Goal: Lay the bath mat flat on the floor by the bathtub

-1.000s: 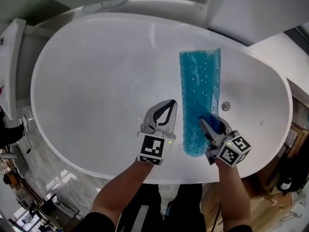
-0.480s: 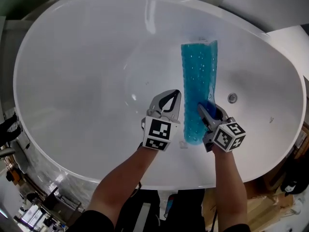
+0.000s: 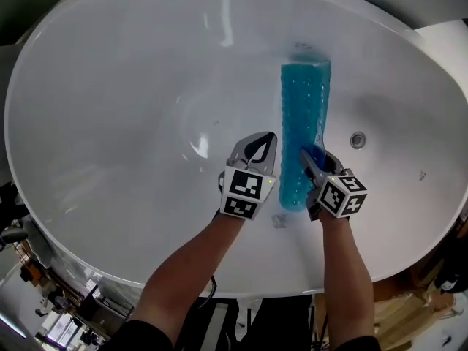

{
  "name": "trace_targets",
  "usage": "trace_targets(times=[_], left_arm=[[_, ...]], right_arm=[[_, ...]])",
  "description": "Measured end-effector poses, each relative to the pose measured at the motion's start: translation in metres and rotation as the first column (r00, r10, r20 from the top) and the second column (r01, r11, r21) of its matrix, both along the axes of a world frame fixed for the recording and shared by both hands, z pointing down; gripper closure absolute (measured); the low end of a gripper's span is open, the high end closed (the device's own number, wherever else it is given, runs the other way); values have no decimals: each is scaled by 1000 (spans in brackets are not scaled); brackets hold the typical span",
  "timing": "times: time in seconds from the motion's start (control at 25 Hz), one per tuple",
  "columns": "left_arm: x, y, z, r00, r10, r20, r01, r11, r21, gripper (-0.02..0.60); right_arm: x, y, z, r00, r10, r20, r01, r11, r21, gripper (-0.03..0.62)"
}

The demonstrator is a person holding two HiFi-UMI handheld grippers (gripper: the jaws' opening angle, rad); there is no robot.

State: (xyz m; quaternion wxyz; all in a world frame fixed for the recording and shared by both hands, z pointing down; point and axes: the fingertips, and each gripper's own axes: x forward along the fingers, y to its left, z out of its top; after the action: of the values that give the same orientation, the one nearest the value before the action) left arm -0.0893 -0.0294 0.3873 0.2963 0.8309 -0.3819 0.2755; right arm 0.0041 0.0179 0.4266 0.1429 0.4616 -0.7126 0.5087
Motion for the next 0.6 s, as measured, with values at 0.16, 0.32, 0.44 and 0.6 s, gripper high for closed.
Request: trace_targets(times=[0.16, 0.32, 0.44, 0.6], left_arm=[[19, 4, 16, 999, 46, -3, -46, 999, -17, 577], [35, 8, 37, 998, 70, 6, -69, 996, -57, 577], [43, 15, 51, 999, 53, 3, -53, 994, -93, 577], [35, 22, 72, 1000, -5, 26, 8, 992, -127, 577]], right_arm=[[11, 3, 30, 998, -38, -43, 36, 999, -41, 454], [22, 1, 44, 998, -35, -59, 33, 999, -42, 508], [19, 1, 49, 996, -57, -71, 56, 998, -22, 565], [7, 1, 56, 997, -54, -48, 53, 998, -20, 568]])
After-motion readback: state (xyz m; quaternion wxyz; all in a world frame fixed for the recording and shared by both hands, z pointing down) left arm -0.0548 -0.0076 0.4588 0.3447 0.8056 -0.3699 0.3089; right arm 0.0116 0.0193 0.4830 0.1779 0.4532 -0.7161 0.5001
